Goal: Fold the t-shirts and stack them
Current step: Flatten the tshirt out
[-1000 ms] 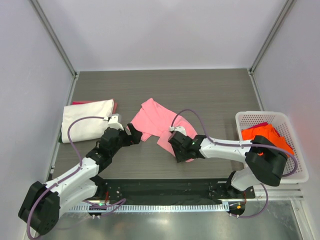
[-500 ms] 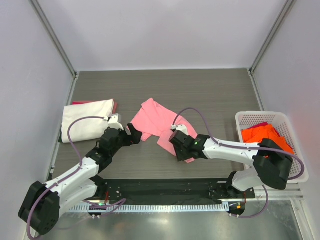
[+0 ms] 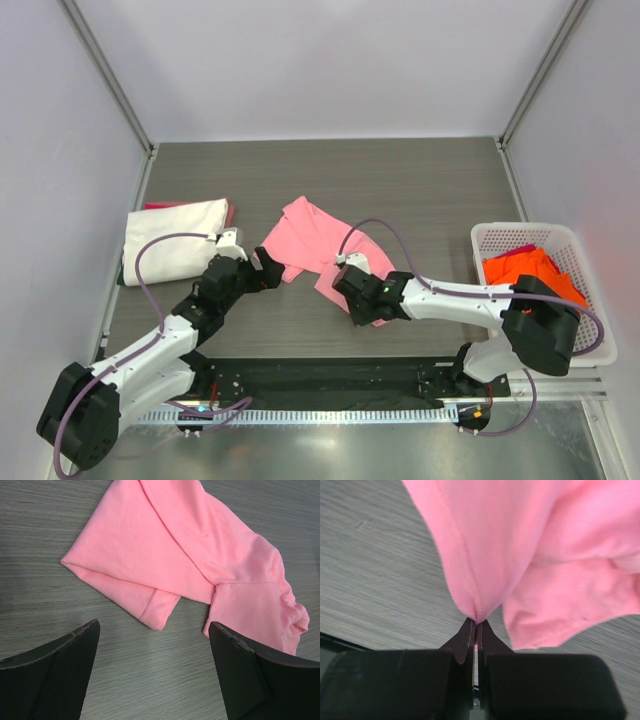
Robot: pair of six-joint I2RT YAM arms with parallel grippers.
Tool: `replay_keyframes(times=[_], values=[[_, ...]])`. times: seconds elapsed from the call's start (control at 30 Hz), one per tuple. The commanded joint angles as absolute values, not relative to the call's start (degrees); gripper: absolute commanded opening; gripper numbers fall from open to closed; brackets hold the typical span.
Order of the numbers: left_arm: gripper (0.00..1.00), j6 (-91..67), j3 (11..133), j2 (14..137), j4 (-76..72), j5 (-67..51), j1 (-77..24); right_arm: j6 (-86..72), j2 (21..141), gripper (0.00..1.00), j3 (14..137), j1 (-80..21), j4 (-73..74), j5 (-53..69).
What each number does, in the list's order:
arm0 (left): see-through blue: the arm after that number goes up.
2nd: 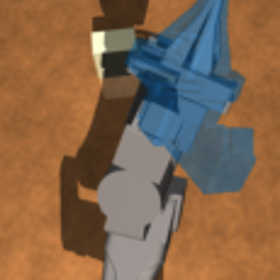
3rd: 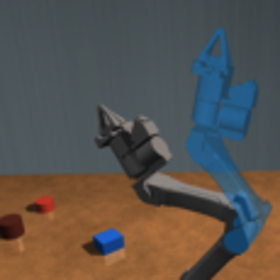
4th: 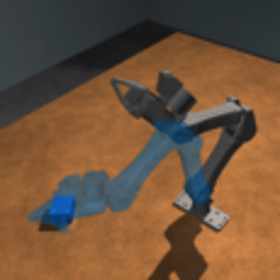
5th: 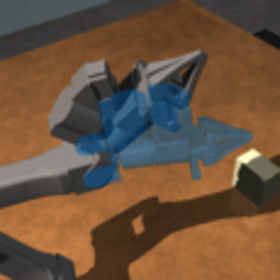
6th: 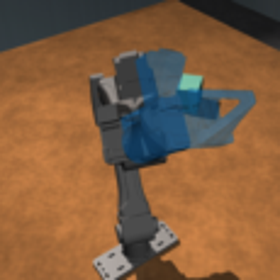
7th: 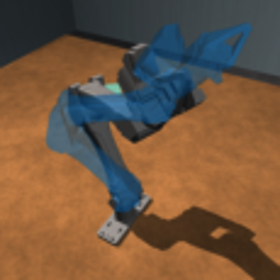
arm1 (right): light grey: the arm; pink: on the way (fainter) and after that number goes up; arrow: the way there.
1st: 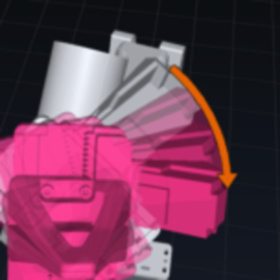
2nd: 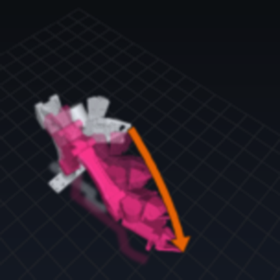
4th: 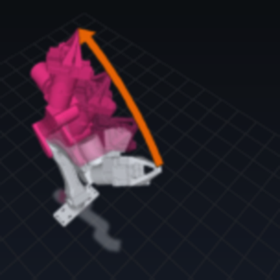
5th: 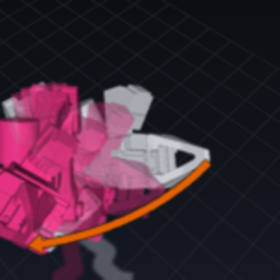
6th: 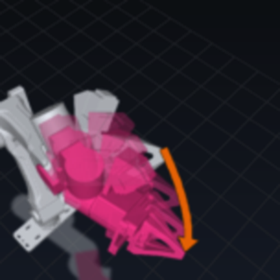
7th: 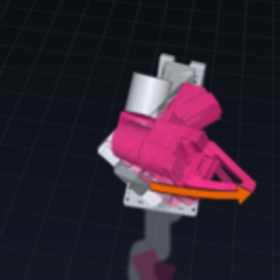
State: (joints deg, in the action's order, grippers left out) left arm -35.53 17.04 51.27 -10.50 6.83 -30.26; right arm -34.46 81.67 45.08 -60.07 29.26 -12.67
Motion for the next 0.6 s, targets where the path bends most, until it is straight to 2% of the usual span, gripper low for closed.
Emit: replay_keyframes(times=[0.0, 0.1, 0.23, 0.43, 0.57], values=[[0.91, -34.8, 18.5, 51.2, -12.9, 6.5, -30.2, -35.2, 78.4, 0.01, 50.6, -60.3, 34.5, -21.7], [0.92, -35.4, 18.8, 51.9, -13.2, 7.2, -30.2, -37.3, 75.1, 0.01, 55.3, -58.7, 39.9, -29.9], [0.92, -39.3, 21.9, 54.7, -11.1, 7.6, -30.2, -43.2, 66.3, 0.01, 59.8, -54.4, 49.5, -46.9], [0.9, -41.3, 30.5, 62.7, -5.5, 5.8, -30.3, -39.7, 48.8, 0.01, 67.5, -45.1, 49.1, -53.2], [0.9, -42.8, 33.6, 65.9, -5.3, 5.5, -30.5, -32.3, 51.2, 0.01, 77.8, -43.8, 51.6, -53.1]])
